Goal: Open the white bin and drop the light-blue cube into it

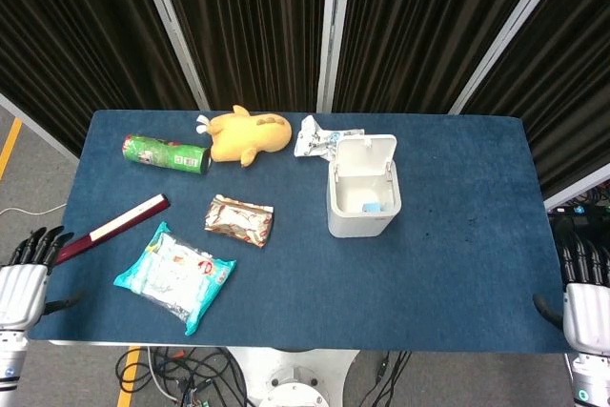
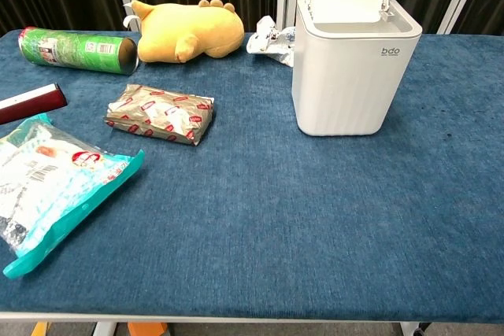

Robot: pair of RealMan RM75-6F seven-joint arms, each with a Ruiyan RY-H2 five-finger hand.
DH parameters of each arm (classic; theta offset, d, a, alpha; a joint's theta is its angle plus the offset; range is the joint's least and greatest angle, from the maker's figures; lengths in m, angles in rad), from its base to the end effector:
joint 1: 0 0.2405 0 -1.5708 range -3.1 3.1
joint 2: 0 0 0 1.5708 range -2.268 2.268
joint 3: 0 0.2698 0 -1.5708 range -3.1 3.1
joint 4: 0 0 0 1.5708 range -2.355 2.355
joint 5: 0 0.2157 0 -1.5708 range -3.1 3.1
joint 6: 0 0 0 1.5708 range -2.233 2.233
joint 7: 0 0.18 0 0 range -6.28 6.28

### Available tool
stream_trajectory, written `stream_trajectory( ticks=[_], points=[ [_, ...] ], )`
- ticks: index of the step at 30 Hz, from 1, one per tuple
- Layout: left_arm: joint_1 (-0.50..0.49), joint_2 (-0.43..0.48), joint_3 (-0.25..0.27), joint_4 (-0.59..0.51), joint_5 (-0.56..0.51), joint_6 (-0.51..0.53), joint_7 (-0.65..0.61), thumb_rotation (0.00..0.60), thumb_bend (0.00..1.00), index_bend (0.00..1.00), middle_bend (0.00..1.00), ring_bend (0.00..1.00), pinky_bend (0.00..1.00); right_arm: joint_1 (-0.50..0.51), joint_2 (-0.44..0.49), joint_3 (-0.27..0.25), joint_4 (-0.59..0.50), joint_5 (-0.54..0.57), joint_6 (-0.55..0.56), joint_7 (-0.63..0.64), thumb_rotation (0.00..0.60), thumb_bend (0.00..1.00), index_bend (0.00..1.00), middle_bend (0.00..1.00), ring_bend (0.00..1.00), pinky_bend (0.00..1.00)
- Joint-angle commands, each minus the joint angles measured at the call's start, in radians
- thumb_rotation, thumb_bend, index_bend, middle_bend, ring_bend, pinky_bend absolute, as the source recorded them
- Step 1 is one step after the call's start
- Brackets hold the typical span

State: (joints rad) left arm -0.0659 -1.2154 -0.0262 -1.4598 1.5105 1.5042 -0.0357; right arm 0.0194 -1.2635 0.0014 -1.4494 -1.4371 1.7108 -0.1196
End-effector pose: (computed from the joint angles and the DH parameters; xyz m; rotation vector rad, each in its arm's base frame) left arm -0.3503 0.2086 0.1404 -1.3838 -0.8982 -0.8791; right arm -0.3544 -0.1838 0.1589 1.2374 -0.7269 0.8095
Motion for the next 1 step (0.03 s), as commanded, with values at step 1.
stream_trajectory(
  ticks=[1],
  points=[
    [-0.001, -0.003, 0.0, 0.003, 0.005, 0.004, 0.001, 0.6, 0.0, 0.14, 0.09, 0.03, 0.14, -0.017, -0.01, 0.001, 0.027, 0.01, -0.014, 0.037, 0.6, 0.06, 0.0, 0.0, 0.0, 0.0]
  ],
)
